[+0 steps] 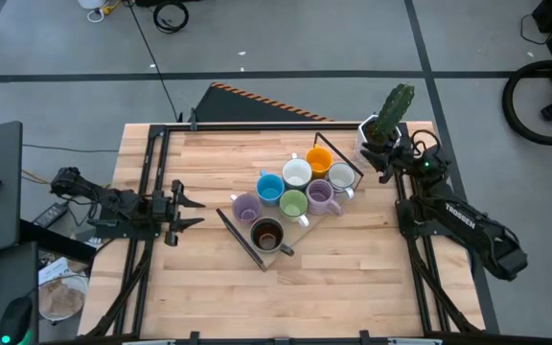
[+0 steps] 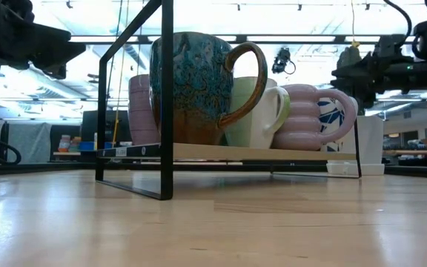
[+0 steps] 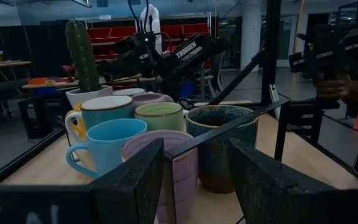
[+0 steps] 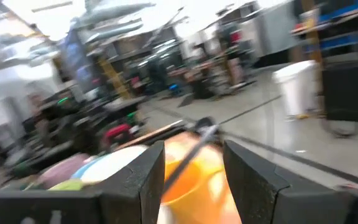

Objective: Place coffee mugs
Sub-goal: Return to Home Position

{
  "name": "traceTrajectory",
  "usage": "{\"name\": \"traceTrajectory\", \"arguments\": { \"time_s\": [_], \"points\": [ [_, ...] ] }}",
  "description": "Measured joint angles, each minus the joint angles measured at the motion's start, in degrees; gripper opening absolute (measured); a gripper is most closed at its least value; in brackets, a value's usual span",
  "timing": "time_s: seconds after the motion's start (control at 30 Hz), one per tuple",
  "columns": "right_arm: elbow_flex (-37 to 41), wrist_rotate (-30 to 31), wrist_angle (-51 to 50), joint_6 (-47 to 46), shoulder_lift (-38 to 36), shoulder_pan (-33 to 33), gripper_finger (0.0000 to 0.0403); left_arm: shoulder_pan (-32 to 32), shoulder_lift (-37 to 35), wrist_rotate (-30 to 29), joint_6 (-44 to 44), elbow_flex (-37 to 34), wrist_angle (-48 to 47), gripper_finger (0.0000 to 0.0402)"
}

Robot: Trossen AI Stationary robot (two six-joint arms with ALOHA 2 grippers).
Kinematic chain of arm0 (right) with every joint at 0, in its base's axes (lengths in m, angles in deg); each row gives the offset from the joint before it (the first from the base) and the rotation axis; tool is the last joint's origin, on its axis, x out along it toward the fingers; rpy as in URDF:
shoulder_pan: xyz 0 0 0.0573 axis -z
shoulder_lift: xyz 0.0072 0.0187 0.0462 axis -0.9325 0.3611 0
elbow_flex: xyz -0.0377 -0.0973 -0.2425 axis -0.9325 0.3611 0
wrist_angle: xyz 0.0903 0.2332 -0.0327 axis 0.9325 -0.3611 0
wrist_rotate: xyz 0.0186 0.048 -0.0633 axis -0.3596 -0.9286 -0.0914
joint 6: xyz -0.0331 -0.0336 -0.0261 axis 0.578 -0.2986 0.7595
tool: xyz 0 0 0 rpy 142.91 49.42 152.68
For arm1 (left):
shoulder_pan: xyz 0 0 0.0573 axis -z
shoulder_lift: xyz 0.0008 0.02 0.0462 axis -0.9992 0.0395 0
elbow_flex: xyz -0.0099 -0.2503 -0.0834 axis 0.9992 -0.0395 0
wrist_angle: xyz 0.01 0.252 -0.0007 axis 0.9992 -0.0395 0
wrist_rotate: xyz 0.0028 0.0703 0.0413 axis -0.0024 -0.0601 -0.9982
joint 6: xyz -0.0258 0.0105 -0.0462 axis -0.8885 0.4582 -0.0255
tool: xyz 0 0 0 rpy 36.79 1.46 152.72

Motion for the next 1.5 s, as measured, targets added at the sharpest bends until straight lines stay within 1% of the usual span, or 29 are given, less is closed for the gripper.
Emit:
{"name": "traceTrajectory", "arguments": {
  "time_s": [0.1, 0.2, 0.27, 0.37, 1.5],
  "points": [
    [0.0, 5.7, 0.0, -1.4, 0.0, 1.2, 0.0168, 0.0, 0.0, 0.0, 0.3, 0.0, 0.0, 0.018],
    [0.0, 10.1, 0.0, -1.6, 0.0, 1.4, 0.0168, 0.0, 0.0, 0.0, -2.3, 0.0, 0.0, 0.018],
    [0.0, 11.7, 0.0, -1.6, 0.0, 1.4, 0.0168, 0.0, 0.0, 0.0, -4.7, 0.0, 0.0, 0.018],
    [0.0, 13.0, 0.0, -1.5, 0.0, 1.4, 0.0168, 0.0, 0.0, 0.0, -5.9, 0.0, 0.1, 0.018],
    [0.0, 13.2, 0.0, -1.5, 0.0, 1.4, 0.0168, 0.0, 0.0, 0.0, -5.9, -0.1, 0.1, 0.018]
  ]
}}
